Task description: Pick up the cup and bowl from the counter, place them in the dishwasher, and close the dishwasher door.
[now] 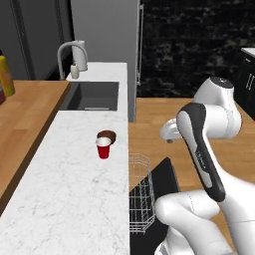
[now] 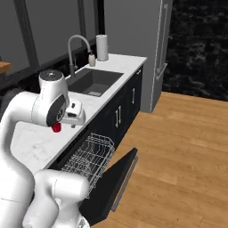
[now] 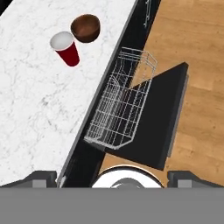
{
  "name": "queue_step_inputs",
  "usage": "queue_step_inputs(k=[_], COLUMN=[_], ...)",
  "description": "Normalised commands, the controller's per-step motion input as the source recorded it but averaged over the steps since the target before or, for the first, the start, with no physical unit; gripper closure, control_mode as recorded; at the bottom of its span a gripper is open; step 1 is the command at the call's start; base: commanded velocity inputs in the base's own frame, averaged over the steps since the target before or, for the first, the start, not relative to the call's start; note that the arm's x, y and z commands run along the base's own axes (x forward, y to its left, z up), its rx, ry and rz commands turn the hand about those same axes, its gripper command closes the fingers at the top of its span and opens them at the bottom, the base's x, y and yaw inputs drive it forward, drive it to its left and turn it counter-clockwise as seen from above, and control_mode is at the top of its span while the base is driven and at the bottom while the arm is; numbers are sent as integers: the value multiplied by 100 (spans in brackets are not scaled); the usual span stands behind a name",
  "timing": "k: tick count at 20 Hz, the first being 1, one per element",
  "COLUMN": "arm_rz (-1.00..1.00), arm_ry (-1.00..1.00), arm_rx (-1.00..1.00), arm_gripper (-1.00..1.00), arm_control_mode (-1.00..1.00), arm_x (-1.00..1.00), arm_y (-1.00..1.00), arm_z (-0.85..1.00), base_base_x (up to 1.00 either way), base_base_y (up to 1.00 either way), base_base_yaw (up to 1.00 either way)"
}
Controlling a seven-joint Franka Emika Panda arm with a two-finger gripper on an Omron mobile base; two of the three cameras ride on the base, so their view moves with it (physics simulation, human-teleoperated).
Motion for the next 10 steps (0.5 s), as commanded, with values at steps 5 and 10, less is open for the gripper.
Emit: queue_step_inputs(k=[5, 10], arm_rz=[0, 0], arm_ry=[9, 14], arm_rx=[12, 4], arm_gripper=[-100, -100], arm_control_mode=[-100, -100], arm_x=[100, 100], arm_y=[49, 62], arm_z=[-21, -27], base_base_x=[0, 0], base_base_y=[0, 0], base_base_yaw=[0, 0])
